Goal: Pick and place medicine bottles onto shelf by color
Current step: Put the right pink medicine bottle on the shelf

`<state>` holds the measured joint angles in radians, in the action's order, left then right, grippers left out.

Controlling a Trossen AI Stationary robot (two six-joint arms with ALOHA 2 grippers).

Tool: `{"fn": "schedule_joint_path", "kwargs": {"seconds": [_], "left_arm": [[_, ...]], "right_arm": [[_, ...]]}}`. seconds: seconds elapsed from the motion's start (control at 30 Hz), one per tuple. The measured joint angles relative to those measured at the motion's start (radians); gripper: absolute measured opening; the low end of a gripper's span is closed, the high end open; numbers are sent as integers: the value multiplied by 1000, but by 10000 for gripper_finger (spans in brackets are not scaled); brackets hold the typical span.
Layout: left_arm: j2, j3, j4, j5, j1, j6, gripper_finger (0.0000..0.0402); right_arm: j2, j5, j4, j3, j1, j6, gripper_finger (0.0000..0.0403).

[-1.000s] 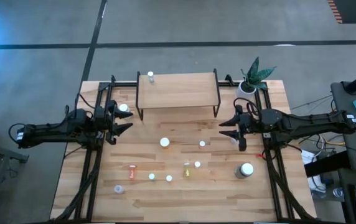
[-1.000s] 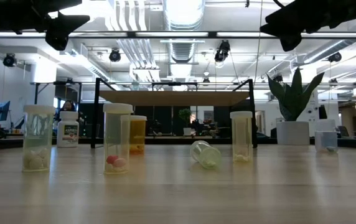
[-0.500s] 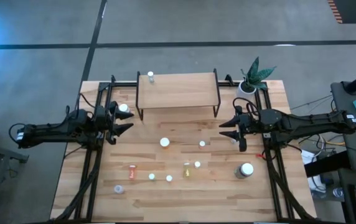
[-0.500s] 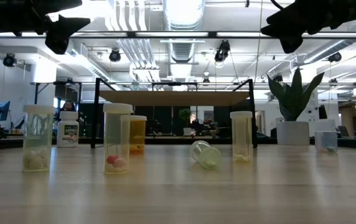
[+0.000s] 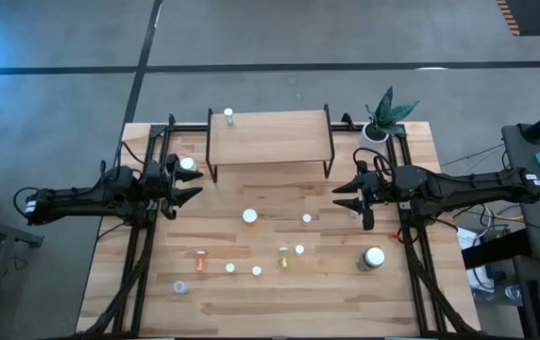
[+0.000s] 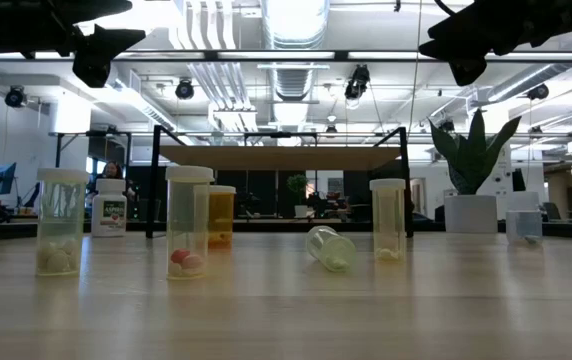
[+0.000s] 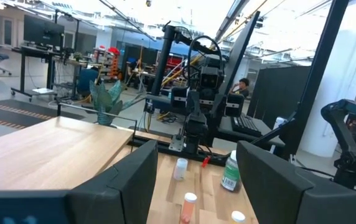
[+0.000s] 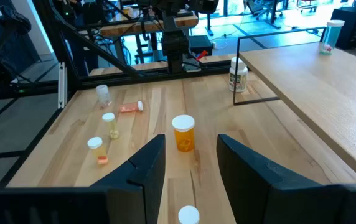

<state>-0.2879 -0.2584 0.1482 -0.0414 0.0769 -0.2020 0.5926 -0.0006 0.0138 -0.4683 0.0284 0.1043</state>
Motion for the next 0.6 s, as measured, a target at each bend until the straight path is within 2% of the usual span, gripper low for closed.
{"fn": "schedule_joint_path", "kwargs": {"seconds": [0.6], "left_arm": [[-4, 1, 0, -10, 0, 0, 203]], "right_arm": [[0, 0, -1, 0, 0, 36, 134]]}}
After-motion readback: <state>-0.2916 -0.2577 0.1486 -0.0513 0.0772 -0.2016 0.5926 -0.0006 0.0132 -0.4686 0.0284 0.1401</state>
